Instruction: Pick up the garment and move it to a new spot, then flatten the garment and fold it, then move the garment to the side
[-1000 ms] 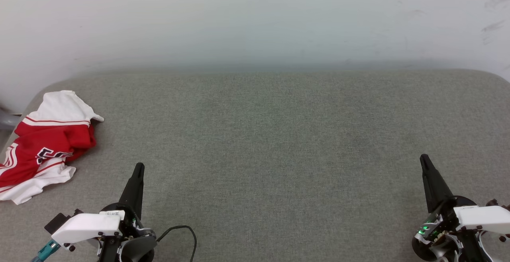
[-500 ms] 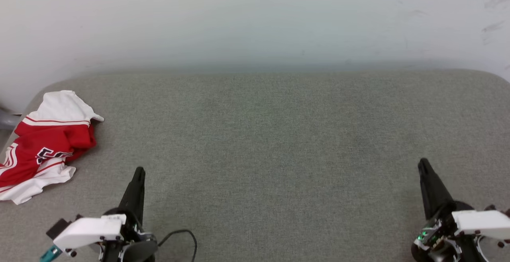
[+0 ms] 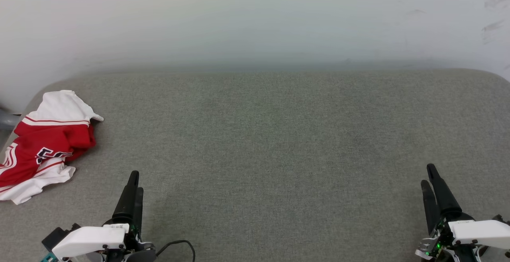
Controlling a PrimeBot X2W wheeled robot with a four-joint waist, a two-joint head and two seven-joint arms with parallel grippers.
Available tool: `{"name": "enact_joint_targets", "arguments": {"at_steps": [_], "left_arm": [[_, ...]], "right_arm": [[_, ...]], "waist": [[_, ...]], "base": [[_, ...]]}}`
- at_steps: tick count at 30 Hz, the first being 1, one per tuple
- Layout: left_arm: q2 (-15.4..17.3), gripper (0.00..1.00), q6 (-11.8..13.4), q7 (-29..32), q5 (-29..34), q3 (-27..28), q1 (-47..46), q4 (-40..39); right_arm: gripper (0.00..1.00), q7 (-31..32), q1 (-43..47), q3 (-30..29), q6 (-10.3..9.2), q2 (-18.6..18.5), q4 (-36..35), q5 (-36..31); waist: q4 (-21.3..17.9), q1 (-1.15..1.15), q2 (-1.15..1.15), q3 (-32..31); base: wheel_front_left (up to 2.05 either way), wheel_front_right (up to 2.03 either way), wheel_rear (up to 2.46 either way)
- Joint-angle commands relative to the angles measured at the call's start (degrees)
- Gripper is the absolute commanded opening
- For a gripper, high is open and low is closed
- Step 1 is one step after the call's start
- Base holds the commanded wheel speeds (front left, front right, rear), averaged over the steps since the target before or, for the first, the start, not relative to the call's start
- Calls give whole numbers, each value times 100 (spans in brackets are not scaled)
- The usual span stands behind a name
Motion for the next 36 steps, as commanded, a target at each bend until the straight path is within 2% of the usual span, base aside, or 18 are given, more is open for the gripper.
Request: {"name": "enact_joint_targets", "arguments": {"at_steps": [1,8,23,36], "left_arm": [[12,100,-3,-52,188,44,-95,-151],[14,100,153,-232,1081,-11,-102,-437],[18,100,670,-574,3021,-299,-21,-864],[20,100,892,-830,4285,-474,55,-992]], "right_arm": [[100,-57,-76,-17,0,-3,-160,-216],[100,-239,-39,-11,0,-2,-457,-1162],[100,-582,48,98,0,-1,-912,-3175],[100,-839,156,346,0,0,-1022,-4519]], "waist": [[1,0,0,2],[8,0,0,14],[-1,0,0,25],[9,0,0,26]], "base": [[0,0,0],[0,0,0],[0,0,0],[0,0,0]]}}
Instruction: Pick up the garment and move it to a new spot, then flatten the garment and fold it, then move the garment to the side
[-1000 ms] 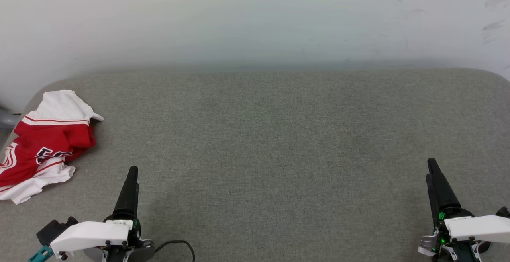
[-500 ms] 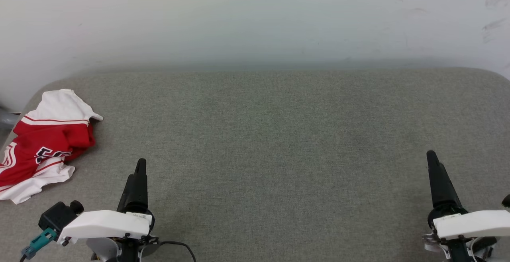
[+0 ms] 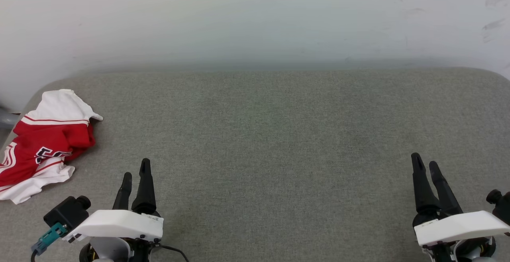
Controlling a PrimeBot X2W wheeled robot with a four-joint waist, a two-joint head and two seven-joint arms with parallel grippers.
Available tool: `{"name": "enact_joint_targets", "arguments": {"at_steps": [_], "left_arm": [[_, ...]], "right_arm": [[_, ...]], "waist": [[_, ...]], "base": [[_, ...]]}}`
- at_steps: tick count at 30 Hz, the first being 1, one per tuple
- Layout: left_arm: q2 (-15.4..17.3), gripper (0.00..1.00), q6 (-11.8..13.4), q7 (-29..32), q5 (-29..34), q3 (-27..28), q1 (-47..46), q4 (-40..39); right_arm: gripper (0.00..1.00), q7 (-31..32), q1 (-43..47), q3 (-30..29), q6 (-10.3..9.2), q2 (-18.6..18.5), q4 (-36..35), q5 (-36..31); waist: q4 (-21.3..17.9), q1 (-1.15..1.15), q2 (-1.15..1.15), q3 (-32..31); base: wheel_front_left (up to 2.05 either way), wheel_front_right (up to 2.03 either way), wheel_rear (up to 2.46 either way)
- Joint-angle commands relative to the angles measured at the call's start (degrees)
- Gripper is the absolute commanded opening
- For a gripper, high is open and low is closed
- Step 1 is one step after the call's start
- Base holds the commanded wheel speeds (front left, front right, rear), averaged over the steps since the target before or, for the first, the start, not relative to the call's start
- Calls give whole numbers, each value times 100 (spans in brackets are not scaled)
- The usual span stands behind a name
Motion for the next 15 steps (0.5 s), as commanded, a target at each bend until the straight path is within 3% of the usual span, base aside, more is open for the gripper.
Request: {"name": "enact_joint_targets", "arguments": {"at_steps": [1,15], "left_arm": [[14,100,28,-62,223,-35,-11,-102],[53,100,178,-285,1281,-193,51,-162]], "right_arm": [[100,-60,-17,26,1,-3,-111,-237],[100,-281,76,169,1,-2,-142,-1190]], "waist": [[1,0,0,-1],[23,0,0,-17]], "base": [[0,0,0],[0,0,0]]}}
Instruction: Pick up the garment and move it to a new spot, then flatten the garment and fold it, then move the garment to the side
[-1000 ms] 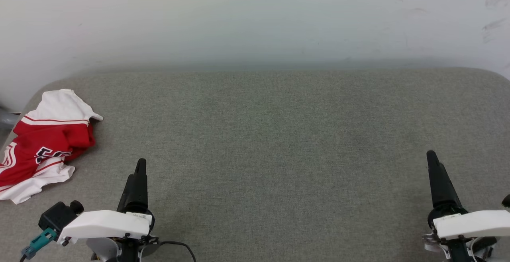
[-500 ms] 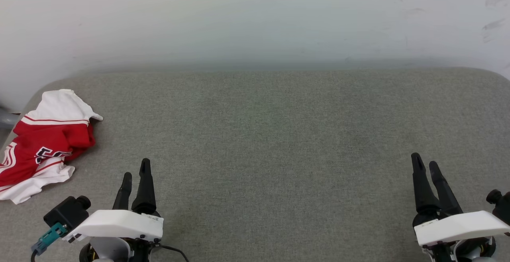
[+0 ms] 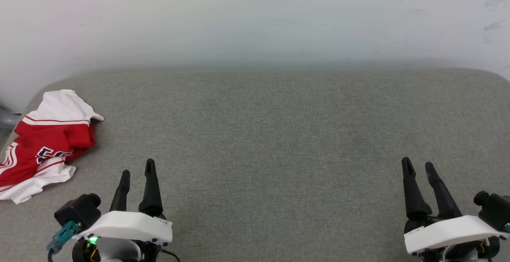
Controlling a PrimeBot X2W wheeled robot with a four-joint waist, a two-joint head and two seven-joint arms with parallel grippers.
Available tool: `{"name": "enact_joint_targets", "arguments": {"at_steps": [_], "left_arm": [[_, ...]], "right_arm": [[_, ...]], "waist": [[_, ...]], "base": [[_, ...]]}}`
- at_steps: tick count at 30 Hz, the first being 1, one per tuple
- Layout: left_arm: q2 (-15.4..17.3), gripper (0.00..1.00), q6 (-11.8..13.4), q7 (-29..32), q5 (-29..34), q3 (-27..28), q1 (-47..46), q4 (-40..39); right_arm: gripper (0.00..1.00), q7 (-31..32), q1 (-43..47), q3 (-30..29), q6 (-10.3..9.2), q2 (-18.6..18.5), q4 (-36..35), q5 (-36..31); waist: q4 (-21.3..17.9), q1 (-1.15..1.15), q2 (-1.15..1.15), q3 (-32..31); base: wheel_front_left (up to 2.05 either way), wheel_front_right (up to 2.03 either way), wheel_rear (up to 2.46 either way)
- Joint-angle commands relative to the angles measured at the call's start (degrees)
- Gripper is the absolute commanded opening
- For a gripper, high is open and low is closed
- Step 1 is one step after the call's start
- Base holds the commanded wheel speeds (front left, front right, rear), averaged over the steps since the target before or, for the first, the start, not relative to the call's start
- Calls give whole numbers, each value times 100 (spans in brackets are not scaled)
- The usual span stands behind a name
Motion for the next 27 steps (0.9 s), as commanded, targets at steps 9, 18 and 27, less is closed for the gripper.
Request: {"name": "enact_joint_targets", "arguments": {"at_steps": [9,18,27], "left_arm": [[83,100,121,-201,782,-165,49,-132],[123,100,219,-329,1332,-285,83,-167],[146,100,286,-454,1811,-417,131,-206]], "right_arm": [[100,-199,69,87,1,-1,-124,-753],[100,-331,105,139,0,0,-172,-1286],[100,-449,144,157,0,1,-231,-1737]], "waist": [[15,0,0,14],[25,0,0,40],[42,0,0,40]], "base": [[0,0,0],[0,0,0],[0,0,0]]}}
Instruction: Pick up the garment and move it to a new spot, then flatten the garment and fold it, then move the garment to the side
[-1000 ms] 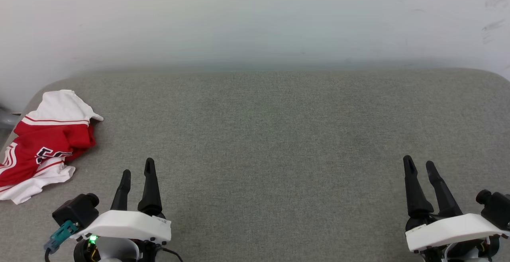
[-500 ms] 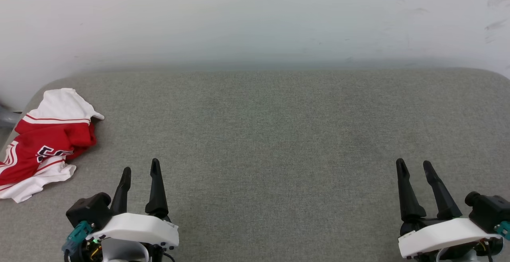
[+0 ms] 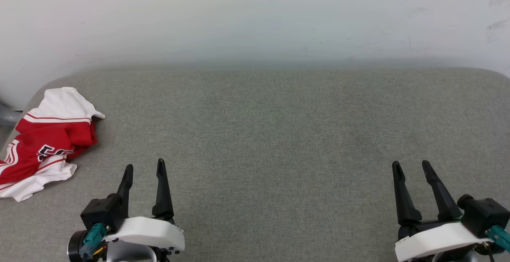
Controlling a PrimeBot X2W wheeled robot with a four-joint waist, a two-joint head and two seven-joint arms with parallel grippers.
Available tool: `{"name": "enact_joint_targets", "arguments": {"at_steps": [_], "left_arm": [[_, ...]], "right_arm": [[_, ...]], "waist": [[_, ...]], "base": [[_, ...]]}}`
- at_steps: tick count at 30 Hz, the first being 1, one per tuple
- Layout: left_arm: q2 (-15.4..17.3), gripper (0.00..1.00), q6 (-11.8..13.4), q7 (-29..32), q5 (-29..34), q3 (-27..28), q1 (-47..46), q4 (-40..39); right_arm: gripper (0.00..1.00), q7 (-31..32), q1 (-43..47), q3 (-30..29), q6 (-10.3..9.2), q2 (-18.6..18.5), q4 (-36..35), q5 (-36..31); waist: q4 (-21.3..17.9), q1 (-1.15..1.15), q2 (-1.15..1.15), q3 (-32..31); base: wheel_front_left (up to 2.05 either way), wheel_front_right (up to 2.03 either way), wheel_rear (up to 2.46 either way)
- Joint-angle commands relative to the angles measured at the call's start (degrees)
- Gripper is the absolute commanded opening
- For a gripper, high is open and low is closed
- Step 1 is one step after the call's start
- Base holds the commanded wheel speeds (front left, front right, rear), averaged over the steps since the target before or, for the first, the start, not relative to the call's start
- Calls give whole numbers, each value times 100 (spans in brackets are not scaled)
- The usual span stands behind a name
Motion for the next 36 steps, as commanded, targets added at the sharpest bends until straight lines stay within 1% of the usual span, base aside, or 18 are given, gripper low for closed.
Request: {"name": "enact_joint_targets", "arguments": {"at_steps": [1,11,16,21,24,27,36], "left_arm": [[33,100,21,-47,114,-32,30,-54],[39,100,62,-168,588,-87,84,-75],[39,100,91,-249,904,-106,123,-124],[23,100,71,-301,1087,-118,130,-156],[-7,100,67,-389,1435,-103,140,-146],[-18,100,78,-425,1541,-74,152,-129],[-58,100,-45,-417,1420,24,152,-4]], "right_arm": [[100,-45,-12,3,-1,2,-71,-108],[100,-176,51,-23,-1,3,-143,-491],[100,-245,80,-10,-2,4,-203,-792],[100,-299,76,-39,-2,4,-247,-927],[100,-392,80,-99,-3,6,-212,-734],[100,-419,86,-98,-3,6,-196,-734],[100,-416,112,-38,-3,6,-137,-574]], "waist": [[2,-1,0,-2],[30,-1,0,-9],[40,-1,0,-5],[46,-1,0,12],[63,-1,0,18],[68,-1,0,17],[70,-1,0,22]], "base": [[0,0,0],[0,0,0],[0,0,0],[0,0,0],[0,0,0],[0,0,0],[0,0,0]]}}
